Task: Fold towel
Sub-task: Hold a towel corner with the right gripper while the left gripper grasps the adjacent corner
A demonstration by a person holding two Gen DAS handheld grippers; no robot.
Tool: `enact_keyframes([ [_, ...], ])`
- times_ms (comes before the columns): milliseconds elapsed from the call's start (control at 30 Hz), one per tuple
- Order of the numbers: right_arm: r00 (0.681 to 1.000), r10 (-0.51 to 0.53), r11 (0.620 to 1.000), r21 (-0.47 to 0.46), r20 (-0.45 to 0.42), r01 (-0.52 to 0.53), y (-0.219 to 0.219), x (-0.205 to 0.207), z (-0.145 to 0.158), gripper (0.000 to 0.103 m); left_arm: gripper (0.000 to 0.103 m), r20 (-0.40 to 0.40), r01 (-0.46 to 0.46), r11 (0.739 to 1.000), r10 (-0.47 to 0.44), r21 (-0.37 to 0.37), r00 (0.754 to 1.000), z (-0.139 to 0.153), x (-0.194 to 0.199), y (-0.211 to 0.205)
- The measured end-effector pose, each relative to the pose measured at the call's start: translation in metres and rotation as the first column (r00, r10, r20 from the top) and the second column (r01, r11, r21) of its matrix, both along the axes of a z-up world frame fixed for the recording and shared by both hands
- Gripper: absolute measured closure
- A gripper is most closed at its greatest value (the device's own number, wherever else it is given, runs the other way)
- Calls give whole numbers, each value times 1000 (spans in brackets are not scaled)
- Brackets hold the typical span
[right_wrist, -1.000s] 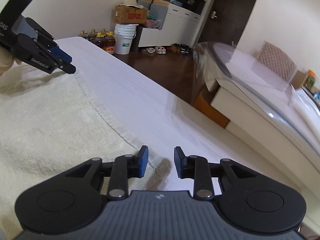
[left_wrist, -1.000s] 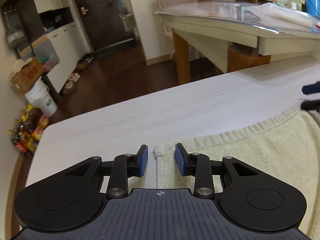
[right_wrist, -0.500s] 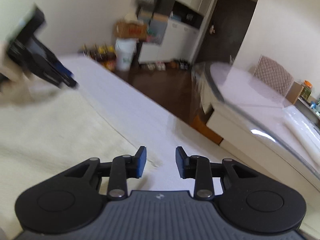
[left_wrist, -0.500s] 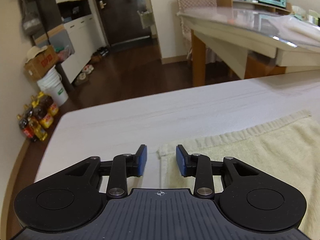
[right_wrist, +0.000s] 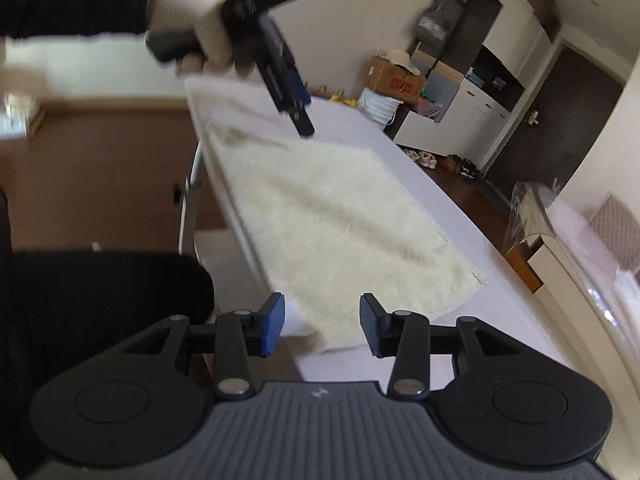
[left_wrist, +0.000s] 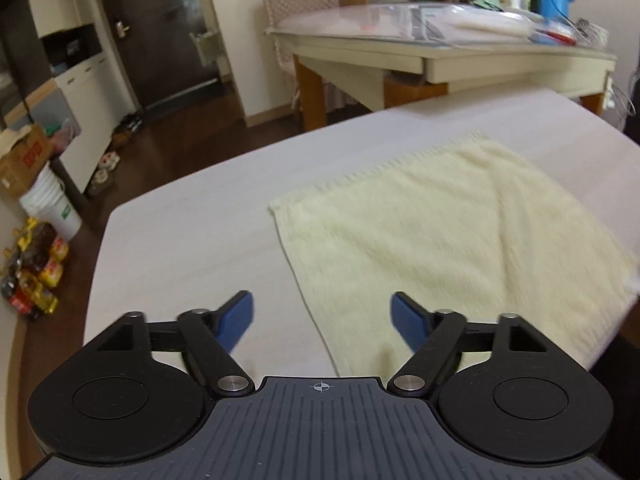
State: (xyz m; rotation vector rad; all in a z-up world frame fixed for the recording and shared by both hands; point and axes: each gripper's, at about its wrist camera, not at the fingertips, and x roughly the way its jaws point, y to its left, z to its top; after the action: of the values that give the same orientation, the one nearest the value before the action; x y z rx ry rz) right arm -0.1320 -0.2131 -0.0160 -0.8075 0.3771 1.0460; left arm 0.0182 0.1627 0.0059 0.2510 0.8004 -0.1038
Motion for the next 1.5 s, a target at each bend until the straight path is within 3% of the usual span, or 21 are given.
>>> enact_keyframes([
  [200, 1000, -5, 999, -32, -22, 4, -1, -7, -13, 57, 15, -32, 124, 991, -123, 44, 992, -7, -28, -16],
  [333, 999, -1, 999, -40, -32, 0, 9, 10, -11, 59, 15, -34, 182, 981, -180, 69, 983, -10, -38, -22],
  [567, 1000, 17, 998, -55, -26, -18, 19, 23, -5, 60, 15, -50, 229, 969, -225, 96, 973, -9, -44, -25],
  [833, 996, 17, 998, -66, -93, -23, 39, 54, 2, 61, 15, -64, 206, 976, -201, 77, 977, -6, -46, -26],
  [967, 993, 70, 986, -143, -94, -83, 47, 64, 6, 66, 15, -58, 160, 986, -157, 54, 986, -5, -48, -25],
  [1200, 981, 150, 961, -215, -123, -174, 59, 77, 8, 82, 15, -55, 75, 997, -74, 12, 996, -1, -56, -19],
  [1367, 970, 179, 951, -223, -162, -213, 55, 81, 14, 95, 15, -67, 83, 996, -81, 25, 994, -1, -58, -16],
  [1500, 968, 185, 949, -224, -170, -220, 51, 86, 19, 96, 15, -72, 158, 985, -154, 61, 985, -1, -61, -18],
])
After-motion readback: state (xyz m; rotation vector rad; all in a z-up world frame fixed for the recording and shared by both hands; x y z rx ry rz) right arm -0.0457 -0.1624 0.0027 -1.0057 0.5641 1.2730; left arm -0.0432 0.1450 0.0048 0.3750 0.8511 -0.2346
